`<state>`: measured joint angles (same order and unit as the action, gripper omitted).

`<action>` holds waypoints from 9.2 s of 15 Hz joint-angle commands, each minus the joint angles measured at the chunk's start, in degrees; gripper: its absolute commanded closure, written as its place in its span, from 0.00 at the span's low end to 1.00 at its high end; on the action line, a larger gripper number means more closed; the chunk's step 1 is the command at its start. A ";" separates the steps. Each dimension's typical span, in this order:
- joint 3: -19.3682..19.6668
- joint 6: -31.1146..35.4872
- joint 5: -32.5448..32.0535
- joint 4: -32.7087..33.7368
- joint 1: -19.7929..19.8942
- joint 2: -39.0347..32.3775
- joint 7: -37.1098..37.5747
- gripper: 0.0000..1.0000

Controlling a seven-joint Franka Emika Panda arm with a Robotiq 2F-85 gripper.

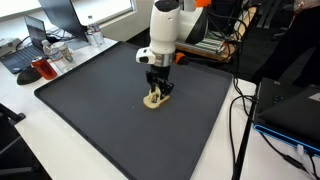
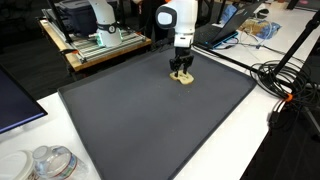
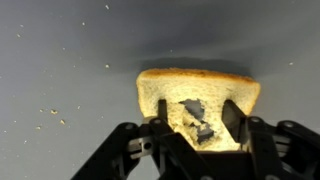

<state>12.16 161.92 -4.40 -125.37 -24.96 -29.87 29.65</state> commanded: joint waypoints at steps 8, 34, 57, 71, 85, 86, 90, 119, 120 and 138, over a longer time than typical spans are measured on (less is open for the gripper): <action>-3.01 -2.66 0.40 2.00 3.54 -2.98 -1.15 0.39; -2.77 -7.02 -2.74 6.15 2.18 -3.96 -2.73 1.00; -2.49 -6.75 -3.34 5.54 2.30 -3.31 -2.90 1.00; -1.74 -8.10 -8.47 5.46 1.81 1.40 -2.78 0.12; -5.51 -23.74 -18.52 14.12 0.67 1.71 -3.96 0.00; -6.60 -24.79 -18.98 14.94 1.09 1.36 -4.80 0.00; -9.42 -35.09 -22.21 20.64 1.15 -1.30 -8.84 0.00; -15.54 -46.68 -34.85 36.48 0.51 -14.56 -23.06 0.00; -15.15 -46.13 -35.00 35.00 0.20 -13.16 -20.81 0.00; -17.70 -22.21 -20.48 2.32 7.51 14.48 -12.06 0.00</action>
<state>-4.62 134.59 -28.37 -115.71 -20.09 -21.29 18.51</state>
